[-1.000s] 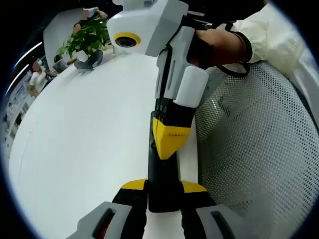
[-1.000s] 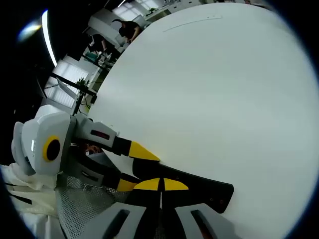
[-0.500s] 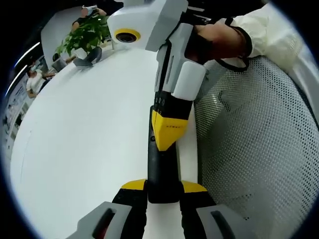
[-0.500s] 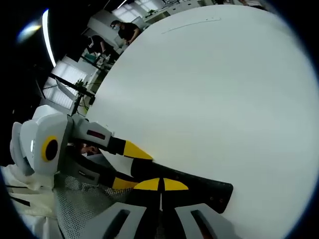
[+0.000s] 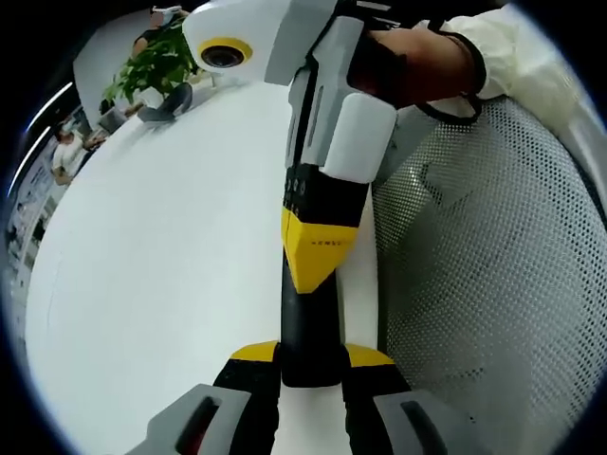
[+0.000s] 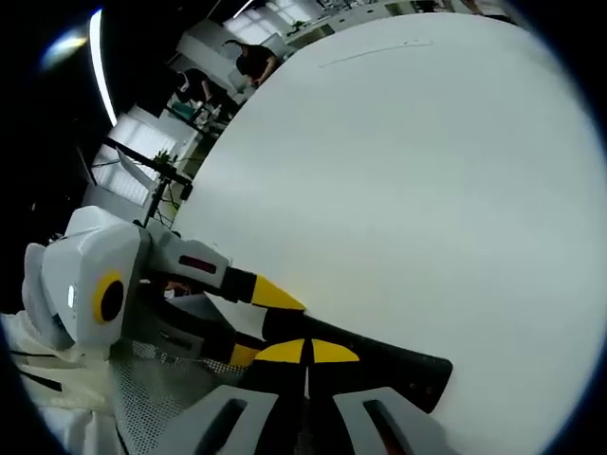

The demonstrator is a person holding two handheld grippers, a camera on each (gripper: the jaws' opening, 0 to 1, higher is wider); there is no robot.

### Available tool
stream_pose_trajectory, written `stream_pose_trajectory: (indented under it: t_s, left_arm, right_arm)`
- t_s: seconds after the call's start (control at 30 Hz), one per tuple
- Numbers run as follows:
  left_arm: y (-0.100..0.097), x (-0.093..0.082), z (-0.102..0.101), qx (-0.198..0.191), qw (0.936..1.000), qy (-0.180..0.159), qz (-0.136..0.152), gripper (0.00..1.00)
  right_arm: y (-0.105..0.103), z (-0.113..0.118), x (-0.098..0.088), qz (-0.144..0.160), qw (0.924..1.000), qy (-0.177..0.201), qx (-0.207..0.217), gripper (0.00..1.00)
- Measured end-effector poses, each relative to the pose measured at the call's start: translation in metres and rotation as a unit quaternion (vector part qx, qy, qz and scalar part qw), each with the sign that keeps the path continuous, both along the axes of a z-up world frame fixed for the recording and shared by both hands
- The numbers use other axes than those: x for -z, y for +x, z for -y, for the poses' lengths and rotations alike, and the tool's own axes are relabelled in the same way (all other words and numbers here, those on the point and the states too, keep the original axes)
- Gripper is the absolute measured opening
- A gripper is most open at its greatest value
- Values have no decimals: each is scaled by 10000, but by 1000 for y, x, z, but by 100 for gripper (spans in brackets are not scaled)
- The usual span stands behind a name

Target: Press the specified remote control buttons in sequence, fully releasing each button before pressing the next.

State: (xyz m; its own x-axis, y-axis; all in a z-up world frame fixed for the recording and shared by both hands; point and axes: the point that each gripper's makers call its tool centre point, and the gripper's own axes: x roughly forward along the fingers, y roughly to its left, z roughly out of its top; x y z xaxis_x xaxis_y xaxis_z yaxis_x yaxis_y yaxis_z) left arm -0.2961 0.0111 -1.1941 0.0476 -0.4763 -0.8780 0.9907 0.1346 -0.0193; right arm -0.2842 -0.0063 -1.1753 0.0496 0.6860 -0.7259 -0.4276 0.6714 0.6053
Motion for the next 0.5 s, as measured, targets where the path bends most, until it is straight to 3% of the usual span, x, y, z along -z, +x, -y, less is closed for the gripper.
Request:
stream_pose_trajectory:
  t_s: [0.2, 0.5]
  left_arm:
    - [0, 0, 0, -21, 10000, 25, -3, 23]
    - [0, 0, 0, -120, 9999, -49, 32, 23]
  right_arm:
    - [-3, -4, 4, -26, 9999, -21, -119, 0]
    - [-5, -2, 6, 196, 9992, -208, -262, 0]
